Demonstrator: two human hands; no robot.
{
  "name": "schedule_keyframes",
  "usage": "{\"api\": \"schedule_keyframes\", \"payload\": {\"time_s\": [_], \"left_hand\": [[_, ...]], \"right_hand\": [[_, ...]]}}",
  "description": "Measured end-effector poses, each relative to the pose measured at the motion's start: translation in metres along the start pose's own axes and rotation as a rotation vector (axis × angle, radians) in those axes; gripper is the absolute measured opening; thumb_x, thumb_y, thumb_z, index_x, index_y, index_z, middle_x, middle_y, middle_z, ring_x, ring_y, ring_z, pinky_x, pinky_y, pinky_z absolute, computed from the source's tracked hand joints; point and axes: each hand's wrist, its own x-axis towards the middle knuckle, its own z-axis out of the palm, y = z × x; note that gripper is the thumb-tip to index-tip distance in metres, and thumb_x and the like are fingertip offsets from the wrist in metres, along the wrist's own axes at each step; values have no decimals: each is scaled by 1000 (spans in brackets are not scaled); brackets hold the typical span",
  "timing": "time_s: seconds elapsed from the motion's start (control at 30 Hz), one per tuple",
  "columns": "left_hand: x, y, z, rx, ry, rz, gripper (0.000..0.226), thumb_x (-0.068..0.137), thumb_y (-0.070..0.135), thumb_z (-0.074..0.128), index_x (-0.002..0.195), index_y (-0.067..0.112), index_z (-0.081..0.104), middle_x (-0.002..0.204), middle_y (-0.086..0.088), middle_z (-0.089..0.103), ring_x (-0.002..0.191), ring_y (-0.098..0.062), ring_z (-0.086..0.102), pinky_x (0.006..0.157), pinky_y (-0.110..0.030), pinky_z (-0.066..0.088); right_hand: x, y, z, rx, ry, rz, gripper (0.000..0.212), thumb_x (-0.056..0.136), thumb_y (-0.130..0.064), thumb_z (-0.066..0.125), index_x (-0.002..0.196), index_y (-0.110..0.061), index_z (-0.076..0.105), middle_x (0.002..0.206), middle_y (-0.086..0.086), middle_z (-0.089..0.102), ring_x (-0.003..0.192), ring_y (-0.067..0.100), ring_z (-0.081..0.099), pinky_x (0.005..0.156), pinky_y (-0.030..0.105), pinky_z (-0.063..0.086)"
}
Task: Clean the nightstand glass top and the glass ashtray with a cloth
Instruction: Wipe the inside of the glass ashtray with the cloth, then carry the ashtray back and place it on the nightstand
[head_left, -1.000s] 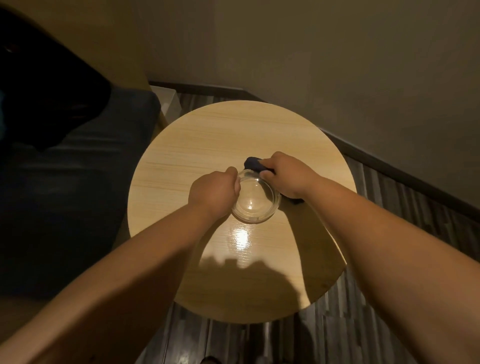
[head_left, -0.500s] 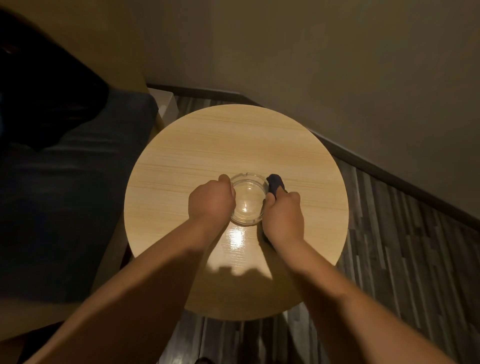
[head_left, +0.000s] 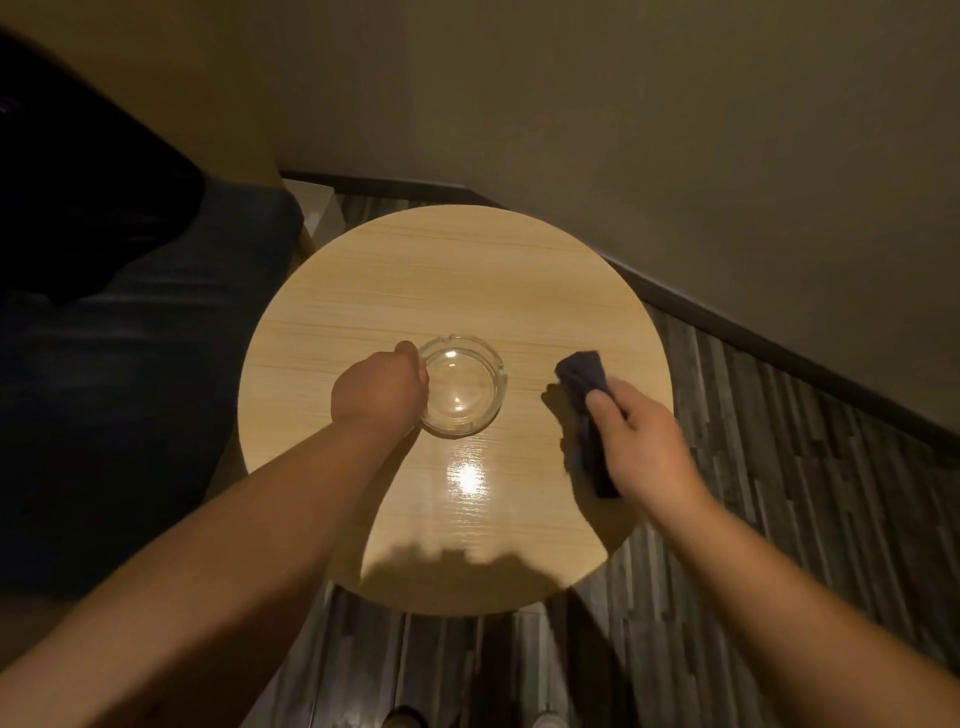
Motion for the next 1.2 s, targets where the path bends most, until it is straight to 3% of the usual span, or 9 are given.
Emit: {"api": "schedule_keyframes", "payload": {"time_s": [0.17, 0.27, 0.33, 0.47, 0.67, 0.9, 1.07, 1.13, 1.2], "left_hand": [[0, 0, 2, -16, 5, -15, 33, 101, 32, 29, 104, 7, 51, 81, -11, 62, 63, -28, 50, 53, -31, 35], [-1, 0, 3, -10, 9, -16, 33, 102, 31, 28, 106, 6, 50, 80, -11, 61, 64, -28, 51, 53, -31, 36], [-1, -2, 4, -16, 12, -8, 33, 102, 31, 28, 105, 6, 50, 76, -10, 58, 63, -29, 51, 53, -31, 36], [1, -4, 5, -25, 12, 17, 33, 101, 33, 28, 105, 8, 50, 71, -6, 53, 63, -29, 52, 52, -30, 35], [1, -5, 7, -59, 40, 9, 34, 101, 36, 28, 100, 10, 50, 68, -3, 48, 61, -26, 48, 50, -30, 29], [0, -17, 2, -152, -1, 76, 41, 101, 44, 24, 100, 15, 54, 78, -4, 59, 69, -25, 52, 55, -32, 35], [-13, -35, -1, -288, -20, 161, 46, 98, 52, 27, 115, 23, 58, 105, -4, 58, 96, -23, 54, 78, -37, 44], [-22, -41, 0, -301, 2, 204, 56, 93, 59, 37, 133, 22, 47, 123, -5, 55, 112, -23, 48, 94, -41, 40], [-30, -42, 3, -324, -7, 237, 83, 80, 71, 49, 145, 23, 30, 139, -1, 45, 125, -20, 39, 103, -40, 33]], "right_hand": [[26, -4, -38, -588, 105, -479, 33, 94, -23, 54, 126, -26, 59, 119, -11, 62, 108, 10, 51, 92, 25, 37], [20, 21, -18, -858, -52, -521, 44, 85, -15, 65, 128, -20, 59, 130, 2, 60, 118, 24, 54, 103, 39, 37], [4, 45, 5, -943, -164, -496, 44, 88, -23, 63, 131, -16, 57, 136, 7, 56, 125, 30, 51, 107, 43, 34], [-11, 68, 24, -954, -144, -413, 54, 96, -47, 40, 137, -14, 50, 142, 6, 50, 134, 29, 41, 116, 44, 18], [-8, 60, 21, -953, -201, -410, 62, 96, -53, 30, 139, -13, 47, 145, 7, 47, 138, 28, 36, 117, 43, 13], [0, 28, 30, -755, -115, -482, 68, 92, -54, 45, 145, -11, 36, 153, 7, 34, 144, 27, 22, 118, 39, 3], [27, 0, 47, -655, -232, -471, 92, 83, -64, 55, 150, -12, 19, 156, 7, 25, 143, 23, 21, 118, 41, 18], [39, -6, 52, -643, -285, -464, 102, 75, -66, 64, 148, -13, 18, 153, 7, 30, 139, 23, 28, 115, 41, 26], [50, -9, 57, -643, -334, -456, 115, 65, -67, 71, 149, -14, 14, 154, 6, 28, 138, 22, 28, 115, 40, 25]]}}
